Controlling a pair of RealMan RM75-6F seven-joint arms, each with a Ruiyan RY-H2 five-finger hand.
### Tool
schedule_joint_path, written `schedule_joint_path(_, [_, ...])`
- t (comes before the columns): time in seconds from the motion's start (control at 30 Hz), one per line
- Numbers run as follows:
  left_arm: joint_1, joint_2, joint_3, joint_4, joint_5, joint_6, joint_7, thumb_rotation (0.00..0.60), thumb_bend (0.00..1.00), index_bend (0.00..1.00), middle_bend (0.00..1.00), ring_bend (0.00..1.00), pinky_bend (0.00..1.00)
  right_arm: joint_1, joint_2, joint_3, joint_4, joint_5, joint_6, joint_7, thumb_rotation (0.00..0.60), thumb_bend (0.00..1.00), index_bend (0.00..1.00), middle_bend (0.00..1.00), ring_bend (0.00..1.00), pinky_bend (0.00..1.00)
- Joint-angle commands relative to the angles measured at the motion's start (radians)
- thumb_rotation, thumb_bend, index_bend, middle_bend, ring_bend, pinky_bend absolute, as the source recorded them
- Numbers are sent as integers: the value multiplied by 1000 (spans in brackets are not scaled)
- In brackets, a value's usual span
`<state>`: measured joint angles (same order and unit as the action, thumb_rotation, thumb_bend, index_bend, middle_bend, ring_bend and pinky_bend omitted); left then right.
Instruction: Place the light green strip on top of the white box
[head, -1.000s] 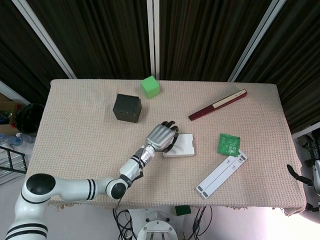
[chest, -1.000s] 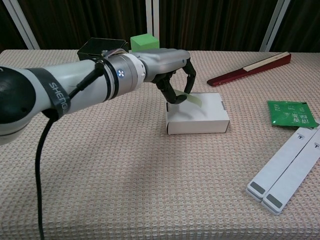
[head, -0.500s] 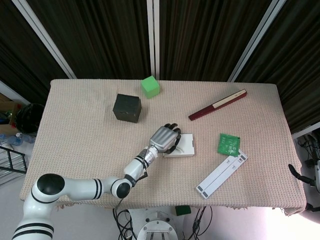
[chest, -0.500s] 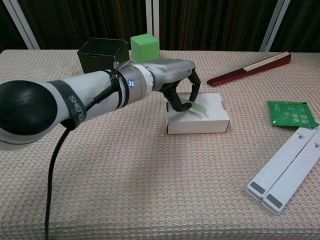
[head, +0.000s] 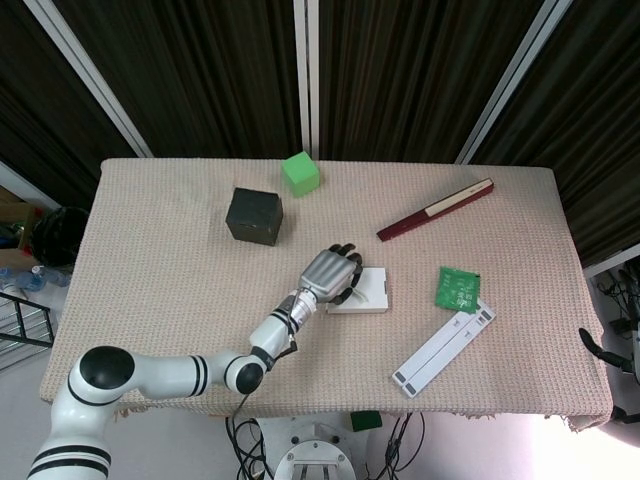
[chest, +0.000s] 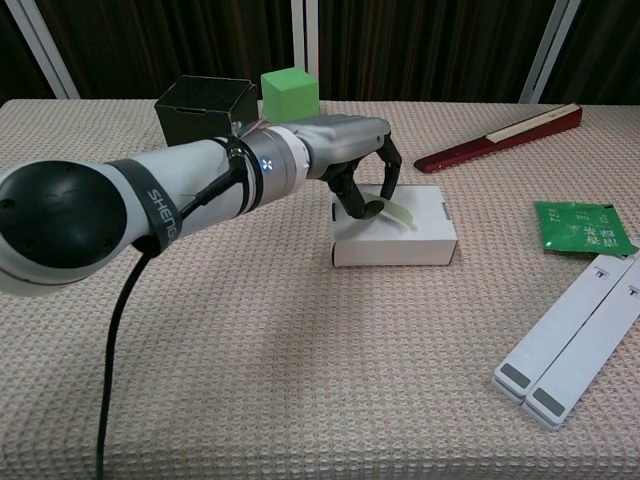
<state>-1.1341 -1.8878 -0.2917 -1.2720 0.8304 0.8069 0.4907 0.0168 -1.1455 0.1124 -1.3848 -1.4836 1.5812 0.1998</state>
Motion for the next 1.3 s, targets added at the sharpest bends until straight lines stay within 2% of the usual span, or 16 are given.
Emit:
schedule_joint_path(0.03, [-1, 2, 4, -1, 1, -1, -2, 600, 445, 440, 262, 107, 194, 0, -1, 0, 1, 0, -1, -1, 507, 207, 0, 0, 0, 0])
schedule_joint_path(0.5, [-4, 5, 17, -3, 14, 10, -10, 600, 445, 359, 261, 107, 194, 1, -5, 1, 3, 1, -3, -8, 508, 211, 0, 0, 0, 0])
schedule_joint_path(0.67, [-3, 4, 16, -3, 19, 14, -18, 600, 445, 301, 261, 107, 194, 1, -4, 3, 2, 1, 0, -10, 509, 212, 0, 0, 0, 0])
schedule_joint_path(0.83, [11, 22, 7, -45, 58, 44, -48, 600, 443, 236, 261, 107, 195, 3, -1, 5, -2, -3, 4, -13, 509, 211, 0, 0, 0, 0])
schedule_joint_path(0.97, [45, 79, 15, -137, 82, 95, -45, 600, 432, 229, 250, 107, 195, 6, 4, 3, -11, -18, 10, -19, 510, 212, 0, 0, 0, 0])
schedule_joint_path(1.13, [170, 229, 79, -334, 125, 253, -17, 600, 400, 260, 234, 107, 198, 21, 10, -7, -15, -56, 8, -11, 507, 211, 0, 0, 0, 0])
schedule_joint_path(1.3, [360, 325, 222, -406, 238, 458, -62, 600, 254, 274, 233, 107, 197, 62, 17, -23, -15, -128, -12, 43, 509, 243, 0, 0, 0, 0])
